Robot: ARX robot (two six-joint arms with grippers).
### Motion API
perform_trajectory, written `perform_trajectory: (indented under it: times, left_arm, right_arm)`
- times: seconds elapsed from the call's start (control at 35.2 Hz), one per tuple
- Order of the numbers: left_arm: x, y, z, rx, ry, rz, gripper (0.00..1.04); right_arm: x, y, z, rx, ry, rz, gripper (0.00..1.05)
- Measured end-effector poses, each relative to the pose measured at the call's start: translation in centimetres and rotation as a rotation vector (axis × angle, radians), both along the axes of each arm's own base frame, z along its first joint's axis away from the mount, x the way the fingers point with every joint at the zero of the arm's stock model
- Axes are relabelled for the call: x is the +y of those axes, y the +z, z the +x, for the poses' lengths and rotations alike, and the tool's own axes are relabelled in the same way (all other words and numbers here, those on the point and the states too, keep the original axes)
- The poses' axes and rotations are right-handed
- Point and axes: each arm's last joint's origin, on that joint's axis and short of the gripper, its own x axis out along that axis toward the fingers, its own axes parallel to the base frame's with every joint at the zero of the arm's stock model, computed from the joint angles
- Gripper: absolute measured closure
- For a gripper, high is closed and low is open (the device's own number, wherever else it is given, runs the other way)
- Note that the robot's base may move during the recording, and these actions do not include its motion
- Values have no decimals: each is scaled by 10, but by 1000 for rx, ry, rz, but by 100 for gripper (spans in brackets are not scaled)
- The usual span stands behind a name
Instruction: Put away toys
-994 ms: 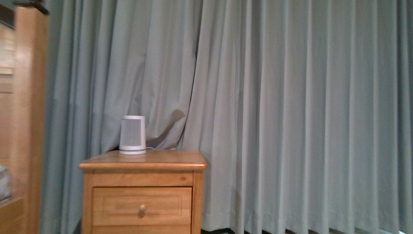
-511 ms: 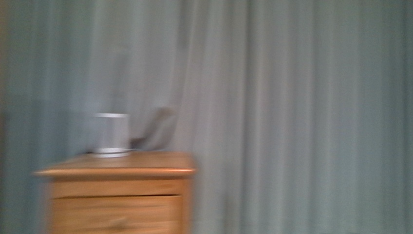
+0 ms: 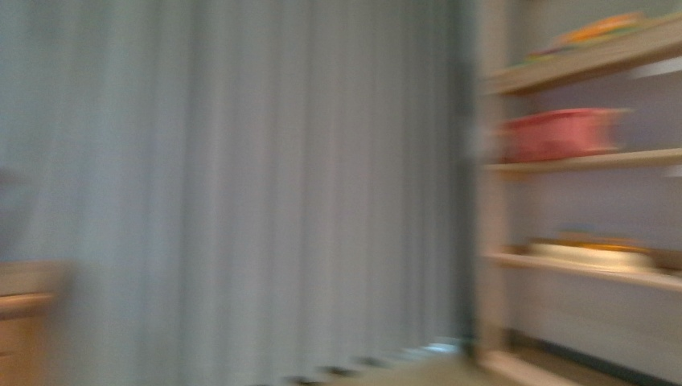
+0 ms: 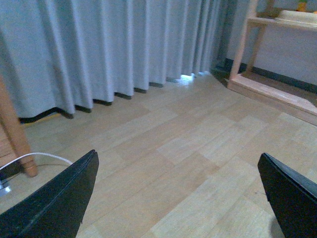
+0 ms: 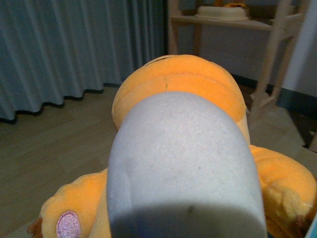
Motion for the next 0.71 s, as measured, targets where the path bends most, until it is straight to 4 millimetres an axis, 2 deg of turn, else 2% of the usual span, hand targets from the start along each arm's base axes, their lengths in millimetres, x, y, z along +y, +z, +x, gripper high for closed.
perform_trajectory:
  times: [0.71]
  left_arm:
    - [0,0,0,0,-4,0,6]
  right_arm:
    - [0,0,0,-3,-10,0,90]
